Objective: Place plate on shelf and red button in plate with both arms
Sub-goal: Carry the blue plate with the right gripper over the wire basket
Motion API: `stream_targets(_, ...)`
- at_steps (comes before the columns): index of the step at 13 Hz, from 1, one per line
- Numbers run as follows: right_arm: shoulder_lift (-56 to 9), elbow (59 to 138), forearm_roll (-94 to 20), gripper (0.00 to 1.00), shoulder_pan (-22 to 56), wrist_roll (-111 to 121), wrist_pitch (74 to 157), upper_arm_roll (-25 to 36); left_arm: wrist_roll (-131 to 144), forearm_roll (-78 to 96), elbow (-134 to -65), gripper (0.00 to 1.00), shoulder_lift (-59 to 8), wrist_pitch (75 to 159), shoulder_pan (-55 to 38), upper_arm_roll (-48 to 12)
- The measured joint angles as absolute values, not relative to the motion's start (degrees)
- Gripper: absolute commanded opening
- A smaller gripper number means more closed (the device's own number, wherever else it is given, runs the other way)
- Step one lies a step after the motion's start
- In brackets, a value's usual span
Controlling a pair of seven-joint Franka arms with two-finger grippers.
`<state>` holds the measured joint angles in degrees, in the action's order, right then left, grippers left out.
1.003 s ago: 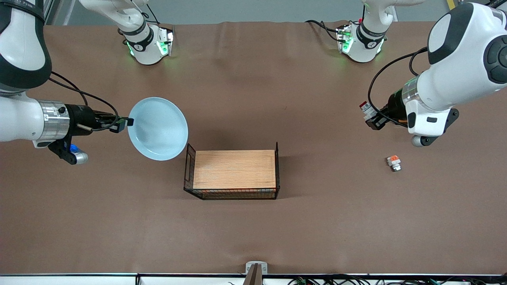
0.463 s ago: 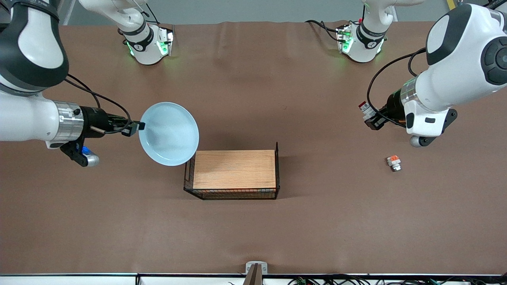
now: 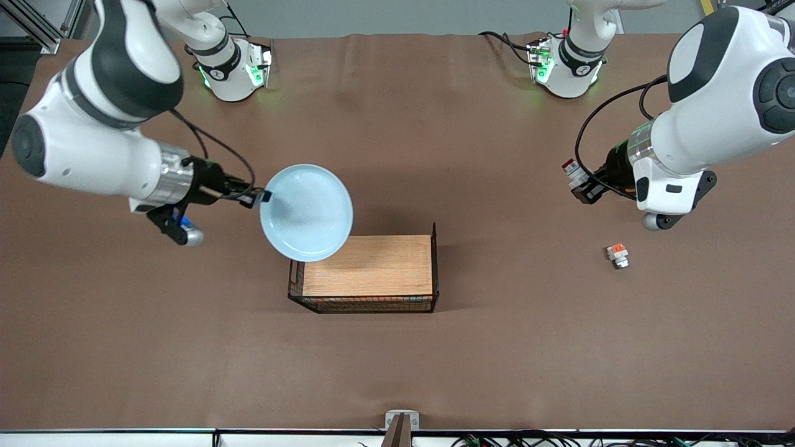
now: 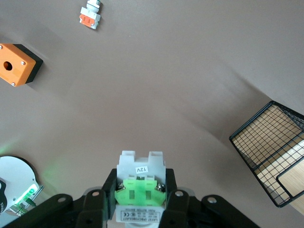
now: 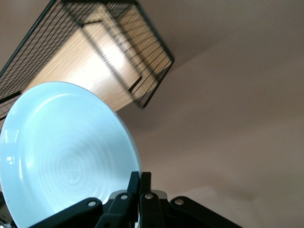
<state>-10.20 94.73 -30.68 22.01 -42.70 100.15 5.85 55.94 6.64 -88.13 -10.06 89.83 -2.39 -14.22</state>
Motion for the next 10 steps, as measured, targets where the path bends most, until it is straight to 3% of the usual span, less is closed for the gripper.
stream_targets(10,-4.61,114.0,-30.68,0.03,31.28,-45.88,129.94,5.9,57.69,6.64,-88.11,0.0,-10.07,89.86,-2.2,-14.05)
